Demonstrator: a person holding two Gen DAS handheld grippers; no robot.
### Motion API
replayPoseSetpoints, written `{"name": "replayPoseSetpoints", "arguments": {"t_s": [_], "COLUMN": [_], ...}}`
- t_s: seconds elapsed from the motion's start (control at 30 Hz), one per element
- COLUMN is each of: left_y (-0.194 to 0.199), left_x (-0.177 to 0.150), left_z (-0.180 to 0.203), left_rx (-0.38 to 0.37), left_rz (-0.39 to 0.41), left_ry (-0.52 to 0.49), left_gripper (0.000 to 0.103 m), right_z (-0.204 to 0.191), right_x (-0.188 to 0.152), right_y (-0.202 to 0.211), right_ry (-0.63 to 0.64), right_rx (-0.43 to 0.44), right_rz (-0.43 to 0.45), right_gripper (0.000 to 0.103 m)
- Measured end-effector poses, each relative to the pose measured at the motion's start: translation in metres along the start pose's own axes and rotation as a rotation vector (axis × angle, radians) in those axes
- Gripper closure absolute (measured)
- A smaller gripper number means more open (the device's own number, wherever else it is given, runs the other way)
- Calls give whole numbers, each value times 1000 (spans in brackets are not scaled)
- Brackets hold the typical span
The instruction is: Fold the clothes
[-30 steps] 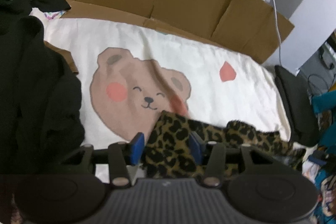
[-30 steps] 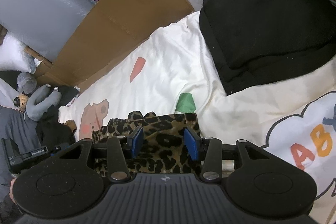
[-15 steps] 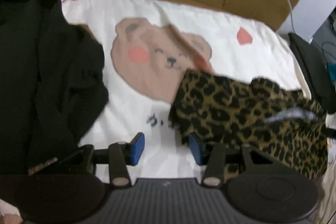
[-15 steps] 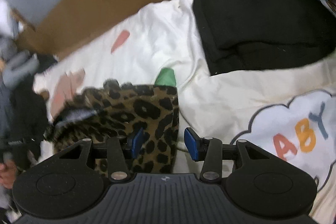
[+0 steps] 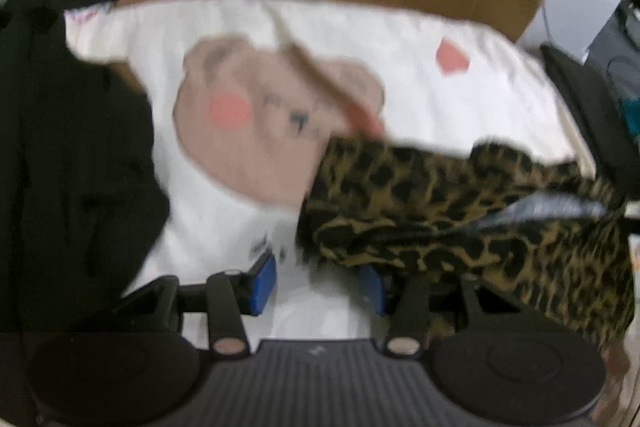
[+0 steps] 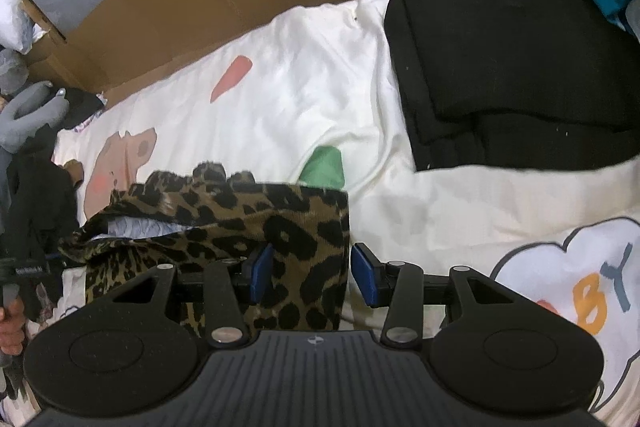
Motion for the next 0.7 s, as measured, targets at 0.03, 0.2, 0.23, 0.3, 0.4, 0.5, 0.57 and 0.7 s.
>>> {"name": "replayPoseSetpoints", "arguments": {"t_s": [0.03, 0.2, 0.23, 0.3, 0.4, 0.5, 0.57, 0.7], "left_y": [0, -15, -19, -25, -36, -43, -45, -47], "left_x": [6, 28, 31, 35, 40, 43, 44, 45], "left_z": [0, 7, 6, 3, 1, 0, 0, 2], "left_rx": [-5, 1, 1, 2, 8, 9, 11, 22], "left_rz": [14, 35, 33, 30, 23, 20, 25, 44], "left_ry": [-3, -62, -54, -46, -49, -55, -64, -84], "left_gripper": [50, 50, 50, 50, 50, 50, 53, 91], "right_z": [0, -2, -3, -1, 3, 4, 3, 1], "right_x": [2, 8, 8, 8, 8, 7, 7, 10], "right_y": [0, -4, -4, -5, -7, -7, -7, -5], "right_ry": [0, 13, 12, 1, -18, -22, -12, 3], "right_rx": [-1, -4, -3, 0, 0, 13, 23, 13], "right_rz": [4, 8, 9, 10, 9, 9, 8, 29], "right_gripper": [53, 53, 53, 53, 53, 58, 73, 98]}}
Point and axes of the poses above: each gripper's, at about its wrist camera, not at the fingertips, and y roughly against the way its jaws point, z to its right, x to its top, the point moved 5 cm from there along -y, roughly the way its jaws point, and after that the axes turned 7 degrees about -y, right-handed, at the moved point
